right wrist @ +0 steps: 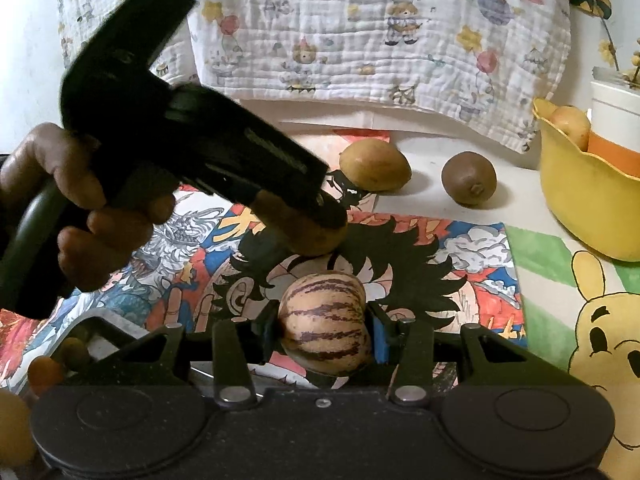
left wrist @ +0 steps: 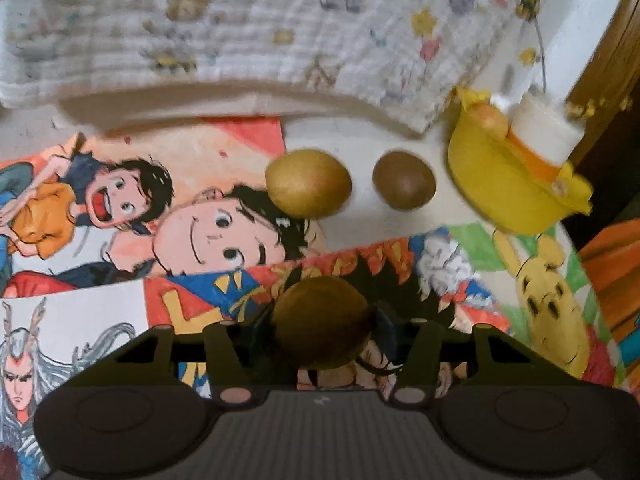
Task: Organize fruits
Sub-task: 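Close the right tool on the striped melon while the left tool grasps the brown fruit, then carry the striped melon to the tray with the right tool while the left tool carries the brown fruit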
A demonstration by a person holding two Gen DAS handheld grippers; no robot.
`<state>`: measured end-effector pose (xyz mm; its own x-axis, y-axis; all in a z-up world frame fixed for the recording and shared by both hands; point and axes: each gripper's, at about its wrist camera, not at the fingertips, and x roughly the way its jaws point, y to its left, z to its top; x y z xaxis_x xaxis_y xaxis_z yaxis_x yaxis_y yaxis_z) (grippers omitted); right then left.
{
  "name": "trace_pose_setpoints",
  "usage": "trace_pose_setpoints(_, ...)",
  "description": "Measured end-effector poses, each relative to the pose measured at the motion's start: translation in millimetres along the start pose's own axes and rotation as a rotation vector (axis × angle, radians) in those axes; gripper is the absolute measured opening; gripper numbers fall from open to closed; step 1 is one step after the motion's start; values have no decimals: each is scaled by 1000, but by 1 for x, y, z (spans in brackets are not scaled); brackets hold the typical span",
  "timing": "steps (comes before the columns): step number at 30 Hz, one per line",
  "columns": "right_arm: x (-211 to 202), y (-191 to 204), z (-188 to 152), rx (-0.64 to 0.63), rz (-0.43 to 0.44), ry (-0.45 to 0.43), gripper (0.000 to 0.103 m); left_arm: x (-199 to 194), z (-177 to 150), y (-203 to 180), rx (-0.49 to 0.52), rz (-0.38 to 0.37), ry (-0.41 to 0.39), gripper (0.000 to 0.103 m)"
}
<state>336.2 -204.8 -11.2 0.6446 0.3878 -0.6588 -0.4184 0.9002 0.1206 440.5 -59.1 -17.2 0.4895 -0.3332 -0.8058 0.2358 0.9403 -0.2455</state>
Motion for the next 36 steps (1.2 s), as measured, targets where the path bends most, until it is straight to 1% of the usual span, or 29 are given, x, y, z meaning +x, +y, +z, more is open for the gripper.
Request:
trace_pose_setpoints(3,2,1,-1,-5,2,3,47,7,-4,-3,34,30,-7,62)
trace_pose_setpoints(8,8,2,0,-3,7,7,47,6,-5,0,27,4,4,61)
trace_pose_setpoints(11,15,8,9,27,36,-22,47,3,-7,1,1,2,12,60)
trace_pose_setpoints(13,13,18,10,-25,43,-31,47,-2,-8,3,-12,-10,15,60)
trace_pose_setpoints(15,8,25,9,-63,26,-39,47,-8,-10,6,-21,-20,7,60)
trace_pose_setpoints(18,-1,26,8,-49,35,-37,47,-18,-12,11,-42,-28,-8,60)
trace_pose_setpoints(22,-14,32,3,-69,11,-48,47,-36,-19,13,-48,-43,-31,60)
trace_pose_setpoints(25,-18,39,6,-51,24,-74,47,-52,-27,14,-54,-61,-48,60)
trace_pose_setpoints(28,-23,50,10,-77,22,-95,47,-68,-36,19,-76,-76,-71,60)
trace_pose_setpoints(31,-25,55,17,-47,38,-112,47,-83,-41,27,-95,-73,-91,60)
trace_pose_setpoints(36,-28,68,17,-76,31,-124,47,-103,-49,45,-129,-65,-122,60)
